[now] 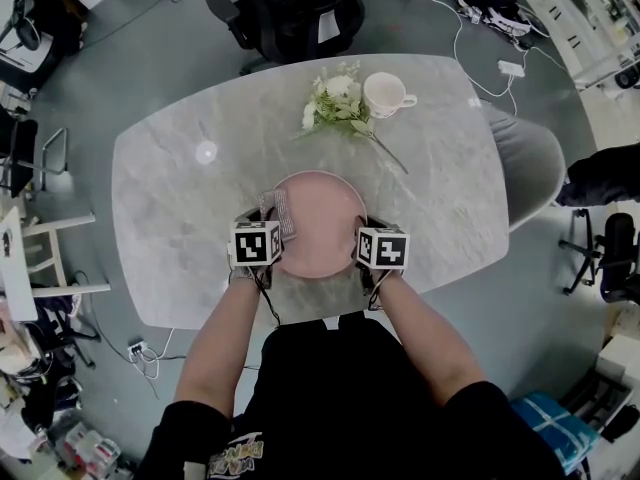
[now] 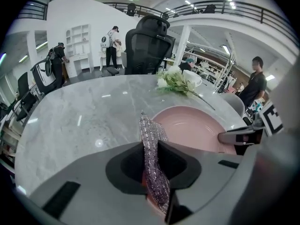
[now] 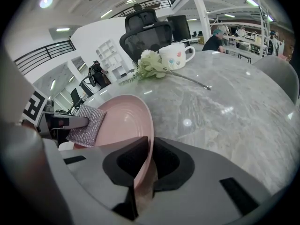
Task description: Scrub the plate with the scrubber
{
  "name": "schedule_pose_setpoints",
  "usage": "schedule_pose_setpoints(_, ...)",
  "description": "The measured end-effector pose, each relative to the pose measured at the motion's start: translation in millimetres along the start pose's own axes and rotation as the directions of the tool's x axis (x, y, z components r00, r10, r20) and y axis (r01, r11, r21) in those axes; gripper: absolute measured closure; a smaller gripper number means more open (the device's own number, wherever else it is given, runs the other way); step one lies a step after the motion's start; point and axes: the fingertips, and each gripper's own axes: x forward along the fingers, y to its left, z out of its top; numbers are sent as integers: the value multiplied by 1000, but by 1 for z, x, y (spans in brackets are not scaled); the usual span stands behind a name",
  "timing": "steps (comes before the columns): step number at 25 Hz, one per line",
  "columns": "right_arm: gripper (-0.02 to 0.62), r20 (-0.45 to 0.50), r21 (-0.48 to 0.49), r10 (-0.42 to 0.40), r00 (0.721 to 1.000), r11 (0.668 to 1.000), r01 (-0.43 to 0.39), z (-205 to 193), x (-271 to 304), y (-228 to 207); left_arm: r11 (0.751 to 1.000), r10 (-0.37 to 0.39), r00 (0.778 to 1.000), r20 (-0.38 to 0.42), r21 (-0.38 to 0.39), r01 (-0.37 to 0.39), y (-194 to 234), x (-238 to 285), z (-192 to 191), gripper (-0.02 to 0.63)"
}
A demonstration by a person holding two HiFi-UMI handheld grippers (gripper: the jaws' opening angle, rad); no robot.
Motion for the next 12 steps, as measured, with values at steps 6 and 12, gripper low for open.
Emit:
schedule_pose_setpoints(6, 545, -6, 6, 21, 1000, 1000, -21, -8, 8, -1, 1000, 17, 1000, 5, 7, -17, 6, -11, -6, 529)
schedule_pose_setpoints(12, 545, 6, -11, -5, 1000, 1000, 5, 0, -1, 1, 999, 28, 999, 14, -16, -28, 12, -21, -16, 529)
